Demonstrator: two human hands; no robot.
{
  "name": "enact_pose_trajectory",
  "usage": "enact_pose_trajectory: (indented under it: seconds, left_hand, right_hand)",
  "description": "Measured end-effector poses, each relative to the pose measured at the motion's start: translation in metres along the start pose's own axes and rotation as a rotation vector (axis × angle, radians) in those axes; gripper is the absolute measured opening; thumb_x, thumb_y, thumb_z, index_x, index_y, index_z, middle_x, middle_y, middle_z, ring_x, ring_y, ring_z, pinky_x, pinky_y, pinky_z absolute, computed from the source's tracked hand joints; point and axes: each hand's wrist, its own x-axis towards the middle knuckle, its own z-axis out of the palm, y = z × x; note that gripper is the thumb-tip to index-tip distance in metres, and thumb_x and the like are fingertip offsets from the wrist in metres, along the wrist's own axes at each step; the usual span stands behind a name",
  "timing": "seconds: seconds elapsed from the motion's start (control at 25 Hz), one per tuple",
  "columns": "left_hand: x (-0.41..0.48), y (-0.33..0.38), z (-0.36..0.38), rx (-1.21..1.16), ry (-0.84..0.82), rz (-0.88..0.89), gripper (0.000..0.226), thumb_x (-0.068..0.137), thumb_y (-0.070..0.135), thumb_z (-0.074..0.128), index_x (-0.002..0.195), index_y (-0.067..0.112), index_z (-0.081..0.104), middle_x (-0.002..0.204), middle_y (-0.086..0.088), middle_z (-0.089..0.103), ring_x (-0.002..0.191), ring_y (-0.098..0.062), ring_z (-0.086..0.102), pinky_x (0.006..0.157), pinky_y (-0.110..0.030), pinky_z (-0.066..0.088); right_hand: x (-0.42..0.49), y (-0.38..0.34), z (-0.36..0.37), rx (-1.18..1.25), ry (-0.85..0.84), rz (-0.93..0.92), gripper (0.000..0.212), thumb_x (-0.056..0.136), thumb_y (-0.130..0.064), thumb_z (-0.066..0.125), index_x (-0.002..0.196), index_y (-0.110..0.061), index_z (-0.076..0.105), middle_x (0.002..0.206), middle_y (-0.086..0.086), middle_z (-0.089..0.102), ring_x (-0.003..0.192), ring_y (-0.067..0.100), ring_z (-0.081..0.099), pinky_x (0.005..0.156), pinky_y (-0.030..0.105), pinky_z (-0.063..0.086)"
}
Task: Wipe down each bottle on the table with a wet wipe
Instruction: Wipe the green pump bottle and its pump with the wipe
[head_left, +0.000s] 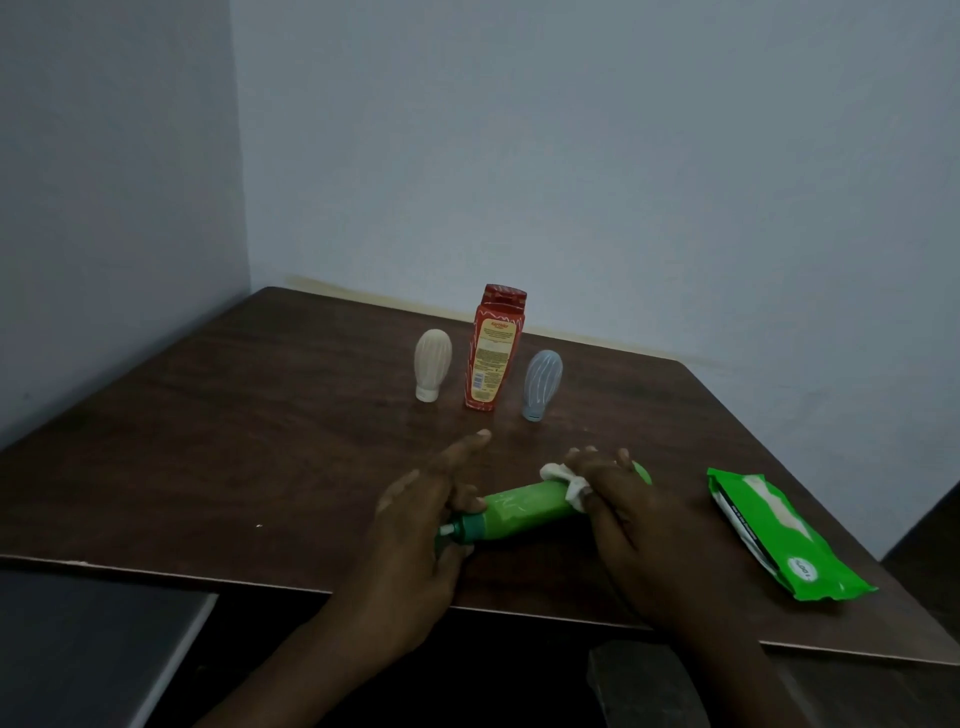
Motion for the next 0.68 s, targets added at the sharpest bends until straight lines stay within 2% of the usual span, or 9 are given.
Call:
enact_pose_trajectory:
  seconds: [0.08, 0.16, 0.28, 0.4, 0.52, 0.68]
  left_hand:
    - [-0.001, 0.000, -0.007, 0.061, -0.055, -0.003, 0.102, 0.071, -0.003, 0.077, 0.147, 0.050, 0.034, 0.112, 0.024, 0.062, 0.115, 0.002, 0.058, 0.109, -0.051, 0.043]
    - [-0.004, 0.002, -0.013, 0.040, -0.123, -0.047, 0.101, 0.071, 0.011, 0.081, 0.147, 0.053, 0.031, 0.116, 0.022, 0.063, 0.119, 0.000, 0.057, 0.112, -0.055, 0.038]
    - [-0.004, 0.010, -0.022, -0.023, -0.185, -0.138, 0.106, 0.070, 0.044, 0.086, 0.150, 0.059, 0.018, 0.119, 0.023, 0.062, 0.118, 0.000, 0.058, 0.113, -0.054, 0.038]
    - [0.000, 0.011, -0.024, 0.060, -0.187, -0.194, 0.103, 0.074, 0.065, 0.074, 0.150, 0.062, 0.004, 0.114, 0.024, 0.064, 0.115, 0.003, 0.058, 0.109, -0.046, 0.043]
    - [-0.002, 0.009, -0.017, 0.131, -0.160, -0.179, 0.106, 0.078, 0.054, 0.075, 0.152, 0.059, -0.001, 0.096, 0.017, 0.067, 0.098, -0.002, 0.063, 0.100, -0.041, 0.049]
    - [-0.001, 0.012, -0.013, -0.009, -0.133, -0.269, 0.115, 0.077, 0.027, 0.085, 0.147, 0.067, 0.003, 0.088, 0.006, 0.070, 0.083, -0.010, 0.070, 0.081, -0.032, 0.058]
  right_hand:
    - [-0.009, 0.004, 0.005, -0.028, -0.056, -0.015, 0.047, 0.095, -0.015, 0.050, 0.139, -0.033, 0.053, 0.143, -0.018, 0.051, 0.136, -0.010, 0.036, 0.121, 0.027, 0.022]
    - [-0.018, 0.006, 0.012, -0.090, -0.081, -0.038, 0.051, 0.093, -0.017, 0.049, 0.142, -0.030, 0.049, 0.147, -0.014, 0.048, 0.140, -0.004, 0.035, 0.121, 0.030, 0.022]
    - [-0.028, 0.010, 0.018, -0.169, -0.093, -0.055, 0.053, 0.092, -0.018, 0.050, 0.145, -0.025, 0.046, 0.151, -0.009, 0.042, 0.144, 0.001, 0.029, 0.121, 0.028, 0.019]
    - [-0.032, 0.013, 0.018, -0.117, -0.072, -0.040, 0.053, 0.092, -0.017, 0.051, 0.145, -0.025, 0.046, 0.152, -0.008, 0.040, 0.144, -0.002, 0.027, 0.121, 0.025, 0.018]
    - [-0.034, 0.015, 0.020, -0.016, -0.010, 0.003, 0.051, 0.091, -0.015, 0.051, 0.142, -0.023, 0.051, 0.149, -0.006, 0.048, 0.141, 0.001, 0.036, 0.120, 0.031, 0.024]
    - [-0.038, 0.021, 0.027, -0.208, 0.066, 0.063, 0.053, 0.088, -0.024, 0.042, 0.139, -0.013, 0.054, 0.147, 0.005, 0.050, 0.140, 0.016, 0.041, 0.121, 0.025, 0.014]
